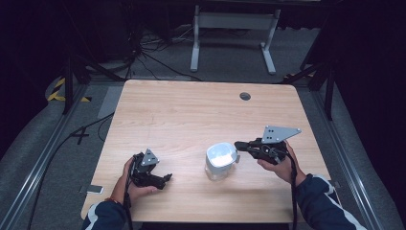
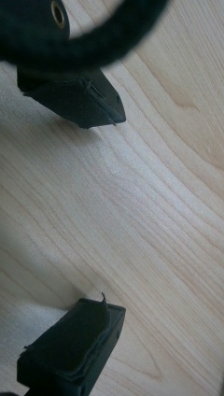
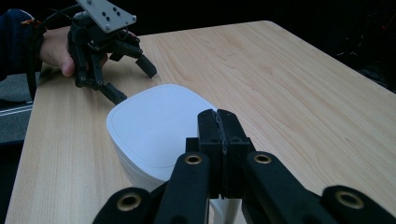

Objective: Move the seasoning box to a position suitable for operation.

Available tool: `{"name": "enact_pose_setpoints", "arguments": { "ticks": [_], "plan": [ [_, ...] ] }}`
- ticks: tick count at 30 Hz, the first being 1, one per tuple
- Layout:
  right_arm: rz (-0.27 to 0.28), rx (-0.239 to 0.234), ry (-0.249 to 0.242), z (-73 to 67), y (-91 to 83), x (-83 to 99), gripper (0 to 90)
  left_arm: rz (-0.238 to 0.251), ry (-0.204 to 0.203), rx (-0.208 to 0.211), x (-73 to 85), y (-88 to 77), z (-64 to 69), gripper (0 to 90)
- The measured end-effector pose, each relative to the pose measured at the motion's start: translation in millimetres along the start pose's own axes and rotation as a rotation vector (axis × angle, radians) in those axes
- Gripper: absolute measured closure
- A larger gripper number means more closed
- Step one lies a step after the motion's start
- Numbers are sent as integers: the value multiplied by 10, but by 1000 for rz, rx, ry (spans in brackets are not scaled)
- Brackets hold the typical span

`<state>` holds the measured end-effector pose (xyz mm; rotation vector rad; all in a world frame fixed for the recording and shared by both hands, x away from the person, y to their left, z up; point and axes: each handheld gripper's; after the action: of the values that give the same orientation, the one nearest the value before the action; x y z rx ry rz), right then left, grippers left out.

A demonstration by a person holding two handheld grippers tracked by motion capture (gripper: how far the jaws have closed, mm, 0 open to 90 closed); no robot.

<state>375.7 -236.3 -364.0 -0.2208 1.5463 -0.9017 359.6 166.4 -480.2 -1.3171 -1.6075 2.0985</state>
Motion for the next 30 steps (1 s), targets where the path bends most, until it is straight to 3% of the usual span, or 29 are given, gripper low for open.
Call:
{"name": "enact_pose_setpoints", "arguments": {
  "ticks": [9, 15, 16, 18, 21, 25, 26, 30],
  "plan": [
    [-40, -7, -5, -14, 125, 34, 900, 1, 0, 0, 0, 0, 0, 84],
    [-26, -7, 11, -10, 125, 58, 900, 7, -8, -8, 8, -9, -10, 99],
    [-26, -1, 12, -13, 123, 61, 900, 17, -18, -18, 15, -22, -25, 157],
    [-26, 2, 11, -15, 122, 63, 900, 17, -34, -14, 21, -28, -23, 172],
    [-23, 5, 14, -22, 122, 68, 900, 20, -27, -33, 3, -61, -3, 267],
    [-19, 11, 20, -25, 119, 78, 900, 98, 13, -25, -65, -202, 39, 414],
    [-17, 16, 23, -27, 117, 81, 900, 114, 2, -16, -83, -236, 60, 448],
    [-10, 25, 21, -28, 118, 94, 900, 159, 21, -17, -174, -392, 118, 560]
  ]
}}
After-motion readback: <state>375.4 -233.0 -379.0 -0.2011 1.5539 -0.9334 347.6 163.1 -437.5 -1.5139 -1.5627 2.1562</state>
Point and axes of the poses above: each handheld gripper's, and its own axes: y roughly forward along the jaws, x roughly out of its underside, z roughly to its right, and after that the axes turned 13 degrees about -z, right-handed
